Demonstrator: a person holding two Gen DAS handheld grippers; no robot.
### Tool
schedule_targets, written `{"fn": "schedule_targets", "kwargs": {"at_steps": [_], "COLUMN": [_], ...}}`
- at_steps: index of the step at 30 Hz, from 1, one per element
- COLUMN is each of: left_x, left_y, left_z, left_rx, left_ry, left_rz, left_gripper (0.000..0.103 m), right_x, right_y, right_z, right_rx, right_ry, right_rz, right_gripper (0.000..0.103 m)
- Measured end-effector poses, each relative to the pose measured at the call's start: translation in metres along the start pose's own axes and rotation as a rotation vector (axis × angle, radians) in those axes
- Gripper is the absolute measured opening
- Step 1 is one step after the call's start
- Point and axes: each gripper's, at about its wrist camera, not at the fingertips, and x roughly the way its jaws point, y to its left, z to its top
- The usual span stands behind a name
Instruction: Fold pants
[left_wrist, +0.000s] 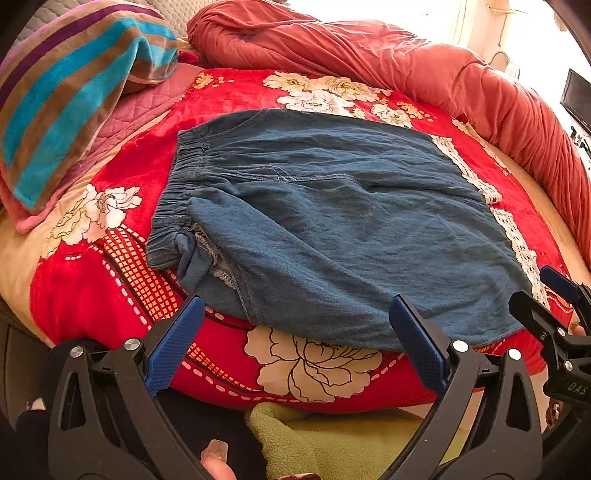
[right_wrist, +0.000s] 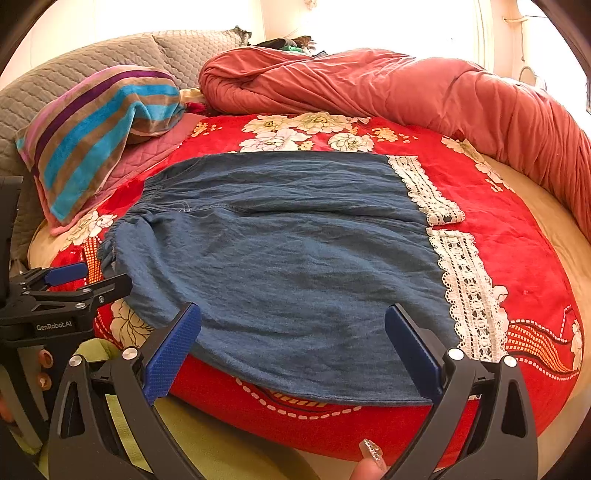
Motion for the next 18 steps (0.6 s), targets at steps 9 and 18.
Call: {"fn": "schedule_targets", "kwargs": {"at_steps": [9,18], "left_x": [0.006,0.017], "left_y": [0.004,0.02], "left_z": [0.011,0.037], "left_rx": [-0.017,-0.053], "left_ry": [-0.001,-0.01], "left_rz": [0.004,0.027], "left_gripper": [0.094,0.094], "right_x": [0.003,0.019], "right_y": [-0.008,-0.002], "right_z": [0.005,0.025], "right_rx": [0.016,0.009], "right_ry": [-0.002,-0.013], "right_rz": [-0.006,-0.014], "right_gripper": [0.099,0.099]}}
